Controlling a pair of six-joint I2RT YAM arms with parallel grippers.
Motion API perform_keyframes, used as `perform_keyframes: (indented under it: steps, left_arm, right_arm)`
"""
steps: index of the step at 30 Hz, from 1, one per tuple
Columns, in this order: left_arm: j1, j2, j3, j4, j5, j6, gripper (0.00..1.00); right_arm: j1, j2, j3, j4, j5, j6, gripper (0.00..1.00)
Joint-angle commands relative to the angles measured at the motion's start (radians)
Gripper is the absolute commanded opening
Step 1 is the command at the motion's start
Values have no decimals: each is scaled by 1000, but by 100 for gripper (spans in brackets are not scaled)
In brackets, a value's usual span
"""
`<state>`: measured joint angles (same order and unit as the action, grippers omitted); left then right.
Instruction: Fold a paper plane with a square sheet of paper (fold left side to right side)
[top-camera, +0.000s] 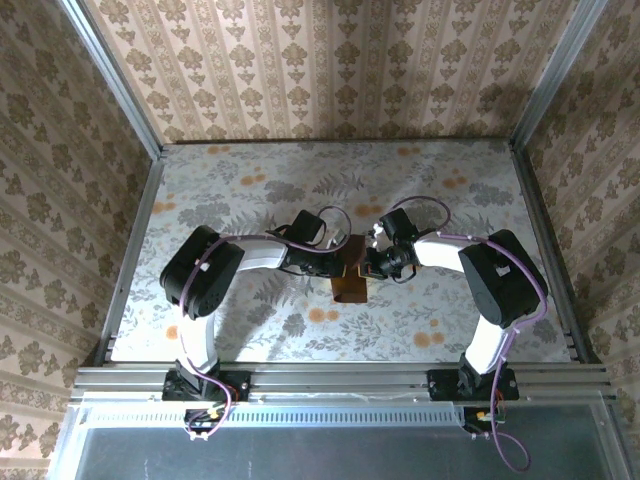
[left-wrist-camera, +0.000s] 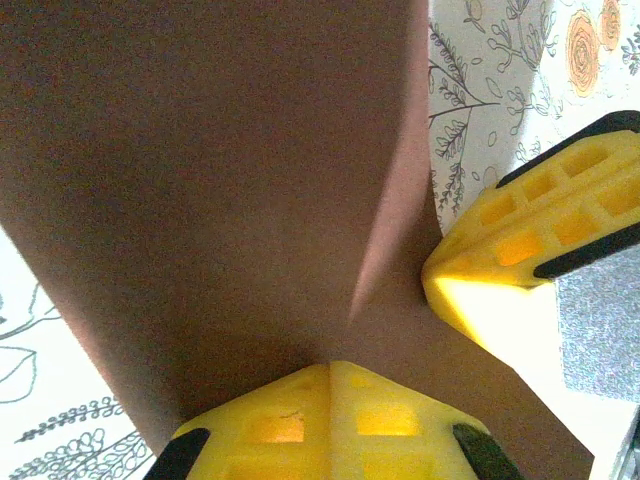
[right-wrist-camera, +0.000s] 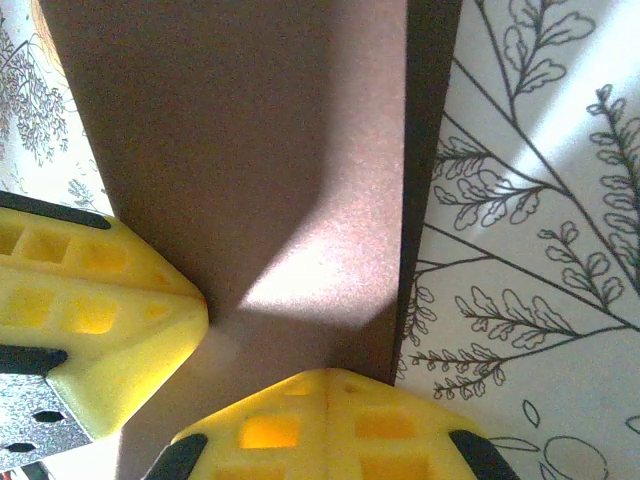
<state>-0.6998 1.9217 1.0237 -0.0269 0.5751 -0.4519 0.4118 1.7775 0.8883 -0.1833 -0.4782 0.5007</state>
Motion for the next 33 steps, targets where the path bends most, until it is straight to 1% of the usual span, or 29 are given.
perform_keyframes:
  steps: [1,10,14,21,24,28,33]
  left_arm:
    - [-5,28,-5,-79,-49,26,2]
    - [-9,27,-11,-88,-60,33,1]
    - [-12,28,-11,-80,-60,32,1]
    - [-13,31,-1,-84,-50,37,1]
    - [-13,31,0,-85,-47,36,1]
    - [-14,32,-2,-85,-36,36,1]
    - [-14,12,-22,-99,-21,32,1]
  right_arm:
    - [12,14,-42,-50,64,6,0]
    - [-10,-74,3,52,-38,12,0]
    - [-13,-40,33,117,-81,37,0]
    - [-9,79,104,184,-126,68,0]
    - [-7,124,133,183,-142,64,0]
    - [-7,155,138,169,-125,55,0]
    - [-7,182,159,11,-34,-2,0]
